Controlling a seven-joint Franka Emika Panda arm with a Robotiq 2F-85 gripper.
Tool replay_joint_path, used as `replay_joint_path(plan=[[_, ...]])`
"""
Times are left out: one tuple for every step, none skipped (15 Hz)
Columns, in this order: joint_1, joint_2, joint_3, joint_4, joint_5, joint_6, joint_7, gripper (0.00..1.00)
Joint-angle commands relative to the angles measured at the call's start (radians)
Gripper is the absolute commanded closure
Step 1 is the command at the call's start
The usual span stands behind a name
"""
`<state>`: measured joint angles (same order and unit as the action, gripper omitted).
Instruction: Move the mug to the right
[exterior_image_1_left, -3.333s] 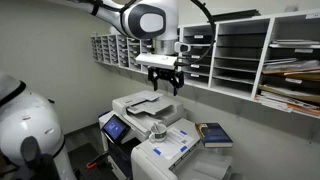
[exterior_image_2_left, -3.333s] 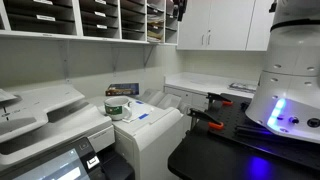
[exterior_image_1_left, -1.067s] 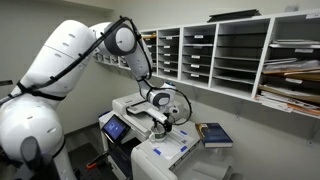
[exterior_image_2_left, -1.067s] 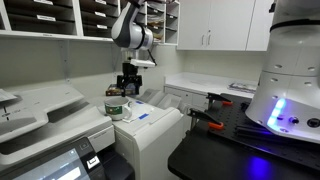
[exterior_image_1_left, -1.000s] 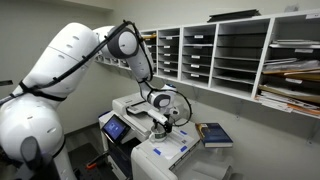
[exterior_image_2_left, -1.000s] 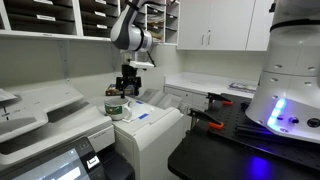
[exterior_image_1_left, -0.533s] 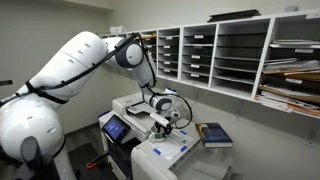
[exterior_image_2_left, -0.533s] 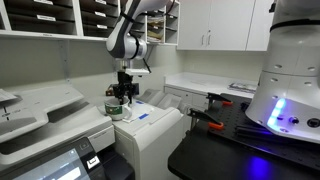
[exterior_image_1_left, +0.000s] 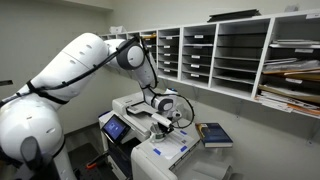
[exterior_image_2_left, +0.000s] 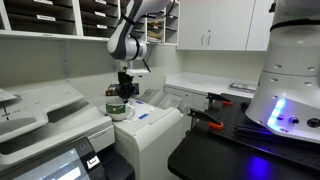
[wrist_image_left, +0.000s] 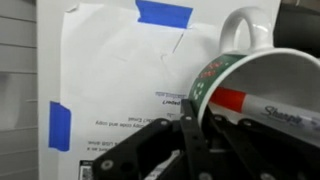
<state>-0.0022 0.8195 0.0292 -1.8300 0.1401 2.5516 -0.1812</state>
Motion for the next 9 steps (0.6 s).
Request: replay_joint_path(plan=[[-0.016, 0.014, 0.02, 0.027, -0.016, -0.005, 0.035, 0.98], [-0.018, 0.015, 0.023, 0.027, -0.01, 0.002, 0.038, 0.97], [-0.015, 0.015, 0.021, 0.026, -0.007, 0.014, 0.051, 0.97], [-0.014, 0.016, 0.021, 0.026, -0.005, 0.022, 0.06, 0.97], [-0.012, 0.019, 0.021, 0.027, -0.003, 0.031, 0.07, 0.97], [-0.034, -0.018, 0.018, 0.02, 0.002, 0.002, 0.07, 0.97], [-0.035, -0.021, 0.009, 0.023, -0.002, 0.013, 0.078, 0.97], [-0.042, -0.026, -0.001, 0.034, -0.003, 0.013, 0.087, 0.97], [-0.06, -0.021, 0.001, 0.054, 0.002, 0.011, 0.079, 0.97]])
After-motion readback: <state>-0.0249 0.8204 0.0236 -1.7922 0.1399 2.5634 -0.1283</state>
